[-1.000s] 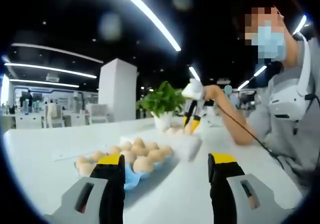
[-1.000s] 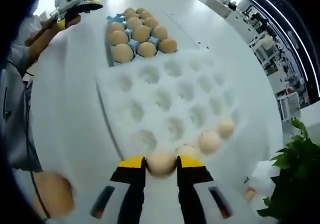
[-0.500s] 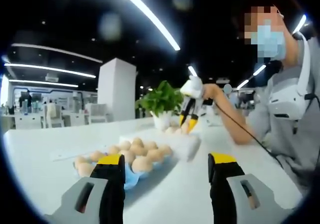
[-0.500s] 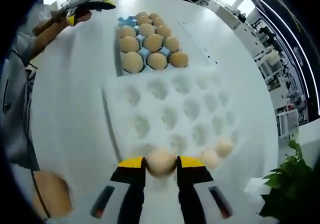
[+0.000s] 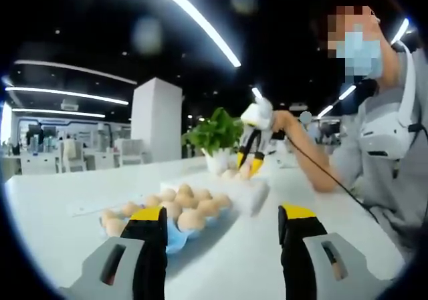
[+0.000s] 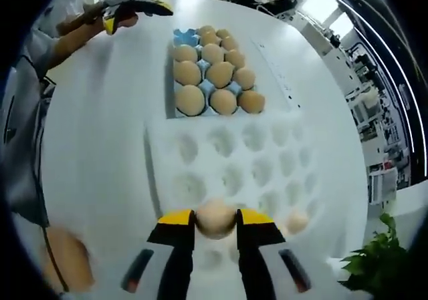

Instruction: Pick up the eggs on the table and place them into the egg tray on the table

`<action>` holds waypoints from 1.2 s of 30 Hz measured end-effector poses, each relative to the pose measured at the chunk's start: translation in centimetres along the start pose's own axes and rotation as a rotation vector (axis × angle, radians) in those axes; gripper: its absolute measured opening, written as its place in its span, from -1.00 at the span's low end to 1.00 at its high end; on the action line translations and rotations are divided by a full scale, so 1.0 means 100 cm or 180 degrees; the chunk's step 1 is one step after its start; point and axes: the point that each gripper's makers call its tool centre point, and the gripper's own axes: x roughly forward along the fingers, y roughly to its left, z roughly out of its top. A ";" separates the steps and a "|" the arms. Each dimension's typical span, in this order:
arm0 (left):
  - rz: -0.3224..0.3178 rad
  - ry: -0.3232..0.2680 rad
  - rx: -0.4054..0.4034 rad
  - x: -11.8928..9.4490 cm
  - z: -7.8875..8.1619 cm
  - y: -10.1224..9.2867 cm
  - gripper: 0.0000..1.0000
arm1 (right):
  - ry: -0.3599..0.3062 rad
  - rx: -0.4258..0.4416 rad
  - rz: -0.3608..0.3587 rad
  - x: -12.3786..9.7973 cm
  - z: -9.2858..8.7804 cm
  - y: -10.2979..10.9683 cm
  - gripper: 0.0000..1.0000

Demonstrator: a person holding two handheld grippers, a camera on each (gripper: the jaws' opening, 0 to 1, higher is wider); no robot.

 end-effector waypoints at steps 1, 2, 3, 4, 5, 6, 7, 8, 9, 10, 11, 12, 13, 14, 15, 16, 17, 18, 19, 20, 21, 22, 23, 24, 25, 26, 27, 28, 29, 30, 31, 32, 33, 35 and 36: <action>0.0001 0.0001 0.0000 0.000 0.000 0.000 0.36 | -0.0006 -0.0007 -0.0001 0.000 0.001 0.000 -0.48; 0.0004 0.0008 0.0004 0.000 -0.001 0.000 0.36 | -0.0027 -0.0014 -0.0004 0.000 0.002 0.000 -0.48; 0.0005 0.0009 0.0006 0.000 -0.001 0.000 0.36 | -0.0035 -0.0020 -0.0007 0.000 0.003 -0.001 -0.48; 0.0005 0.0011 0.0004 0.000 -0.001 0.001 0.36 | -0.0047 -0.0034 -0.0022 0.000 0.004 -0.002 -0.48; 0.0007 0.0013 0.0006 0.000 -0.001 0.001 0.36 | -0.0054 -0.0034 -0.0024 0.000 0.005 -0.002 -0.48; 0.0009 0.0013 0.0006 -0.001 -0.001 0.002 0.36 | -0.0064 -0.0038 -0.0020 0.000 0.006 -0.002 -0.48; 0.0011 0.0012 0.0003 -0.001 -0.001 0.002 0.36 | -0.0078 -0.0051 -0.0014 0.000 0.007 -0.001 -0.48; 0.0011 0.0012 0.0002 -0.001 -0.001 0.002 0.36 | -0.0086 -0.0061 -0.0015 0.000 0.008 -0.001 -0.48; 0.0013 0.0014 0.0004 -0.001 -0.001 0.002 0.36 | -0.0100 -0.0079 -0.0019 0.000 0.010 -0.001 -0.48; 0.0016 0.0017 0.0006 -0.001 -0.001 0.003 0.36 | -0.0112 -0.0091 -0.0019 0.000 0.012 -0.001 -0.48; 0.0017 0.0017 0.0004 -0.001 -0.002 0.003 0.36 | -0.0122 -0.0098 -0.0020 0.000 0.014 -0.001 -0.48; 0.0017 0.0017 0.0003 -0.001 -0.002 0.003 0.36 | -0.0137 -0.0109 -0.0027 0.000 0.015 -0.001 -0.48; 0.0019 0.0017 0.0002 -0.001 -0.002 0.003 0.36 | -0.0171 -0.0137 -0.0042 0.000 0.018 -0.002 -0.48; 0.0019 0.0019 0.0002 -0.001 -0.002 0.003 0.36 | -0.0180 -0.0143 -0.0043 0.000 0.019 -0.002 -0.48; 0.0020 0.0020 0.0001 -0.001 -0.002 0.003 0.36 | -0.0191 -0.0155 -0.0044 0.001 0.021 -0.002 -0.48; 0.0021 0.0022 0.0001 -0.001 -0.002 0.003 0.36 | -0.0203 -0.0177 -0.0048 0.001 0.022 -0.001 -0.48; 0.0021 0.0024 0.0002 -0.001 -0.003 0.003 0.36 | -0.0230 -0.0205 -0.0050 0.001 0.026 -0.001 -0.48; 0.0022 0.0025 0.0001 -0.001 -0.003 0.003 0.36 | -0.0240 -0.0213 -0.0046 0.001 0.027 -0.001 -0.48; 0.0024 0.0024 0.0001 0.000 -0.003 0.002 0.36 | -0.0265 -0.0235 -0.0035 0.002 0.030 0.000 -0.48; 0.0025 0.0024 0.0000 0.000 -0.003 0.002 0.36 | -0.0274 -0.0242 -0.0031 0.002 0.031 0.000 -0.48; 0.0026 0.0024 -0.0002 0.000 -0.003 0.002 0.36 | -0.0279 -0.0251 -0.0024 0.003 0.033 0.001 -0.48; 0.0026 0.0026 -0.0001 0.000 -0.003 0.002 0.36 | -0.0289 -0.0281 -0.0024 0.004 0.035 0.001 -0.48; 0.0027 0.0027 -0.0001 0.000 -0.003 0.002 0.36 | -0.0294 -0.0286 -0.0024 0.004 0.035 0.001 -0.48; 0.0027 0.0028 -0.0001 0.000 -0.003 0.002 0.36 | -0.0298 -0.0291 -0.0025 0.004 0.036 0.001 -0.48; 0.0027 0.0029 -0.0001 0.000 -0.003 0.002 0.36 | -0.0302 -0.0296 -0.0025 0.004 0.036 0.001 -0.48; 0.0035 0.0042 0.0005 0.000 -0.004 0.003 0.36 | -0.0377 -0.0374 -0.0011 0.005 0.046 0.002 -0.48; 0.0037 0.0043 0.0006 0.000 -0.004 0.003 0.36 | -0.0391 -0.0387 -0.0007 0.006 0.049 0.003 -0.48; 0.0042 0.0045 0.0009 0.000 -0.005 0.003 0.36 | -0.0403 -0.0428 0.0000 0.007 0.052 0.004 -0.48; 0.0047 0.0049 0.0012 0.000 -0.005 0.003 0.36 | -0.0414 -0.0462 0.0014 0.007 0.054 0.006 -0.48; 0.0051 0.0052 0.0013 0.000 -0.005 0.004 0.36 | -0.0424 -0.0491 0.0025 0.008 0.057 0.007 -0.48; 0.0055 0.0059 0.0013 0.000 -0.006 0.004 0.36 | -0.0434 -0.0513 0.0028 0.009 0.059 0.008 -0.48; 0.0057 0.0065 0.0015 0.001 -0.007 0.004 0.36 | -0.0438 -0.0530 0.0029 0.009 0.061 0.008 -0.48; 0.0058 0.0071 0.0018 0.001 -0.007 0.004 0.36 | -0.0442 -0.0546 0.0029 0.009 0.062 0.009 -0.48; 0.0061 0.0083 0.0024 0.001 -0.008 0.004 0.36 | -0.0450 -0.0572 0.0031 0.010 0.065 0.010 -0.48; 0.0064 0.0090 0.0028 0.001 -0.009 0.004 0.36 | -0.0454 -0.0583 0.0033 0.010 0.065 0.010 -0.48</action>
